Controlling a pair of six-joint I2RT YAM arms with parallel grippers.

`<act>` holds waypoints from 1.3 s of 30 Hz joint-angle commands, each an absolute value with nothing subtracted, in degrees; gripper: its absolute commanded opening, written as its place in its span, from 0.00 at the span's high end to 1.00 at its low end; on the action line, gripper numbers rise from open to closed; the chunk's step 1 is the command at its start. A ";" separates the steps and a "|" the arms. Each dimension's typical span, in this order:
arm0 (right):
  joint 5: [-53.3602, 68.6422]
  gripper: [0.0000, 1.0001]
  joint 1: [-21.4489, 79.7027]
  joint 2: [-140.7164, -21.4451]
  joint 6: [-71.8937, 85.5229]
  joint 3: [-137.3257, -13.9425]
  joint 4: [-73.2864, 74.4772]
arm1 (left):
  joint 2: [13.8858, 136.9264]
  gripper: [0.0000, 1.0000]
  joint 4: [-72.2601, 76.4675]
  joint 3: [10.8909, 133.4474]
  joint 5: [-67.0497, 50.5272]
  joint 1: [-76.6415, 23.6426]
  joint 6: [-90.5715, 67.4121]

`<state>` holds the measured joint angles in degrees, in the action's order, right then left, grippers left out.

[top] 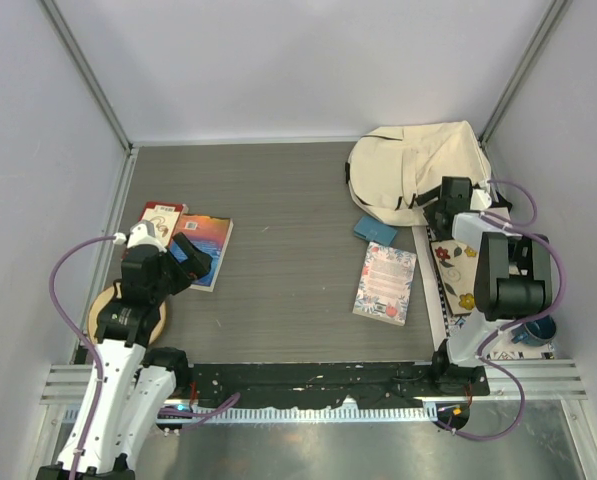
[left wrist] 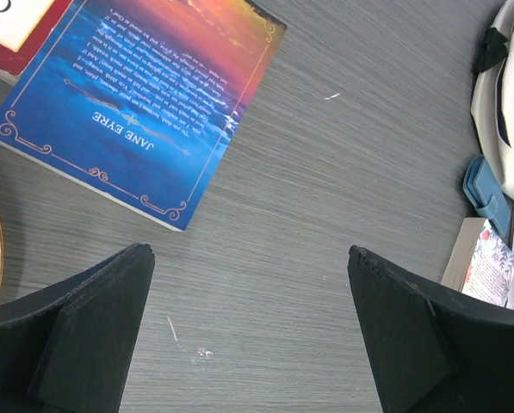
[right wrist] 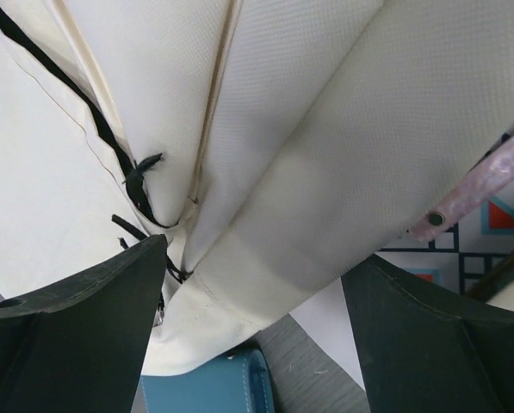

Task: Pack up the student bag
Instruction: Move the student bag to the center of the board.

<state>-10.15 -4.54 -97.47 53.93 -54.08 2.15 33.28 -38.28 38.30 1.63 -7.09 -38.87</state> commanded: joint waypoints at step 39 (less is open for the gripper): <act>22.31 0.99 -3.17 -99.32 47.90 -86.04 -3.96 | 34.01 0.00 -32.17 37.00 -1.93 -7.03 -40.34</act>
<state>11.03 -5.26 -102.80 48.07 -82.96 0.75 33.67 -35.35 36.80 -0.75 -7.09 -40.14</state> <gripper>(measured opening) 0.053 0.995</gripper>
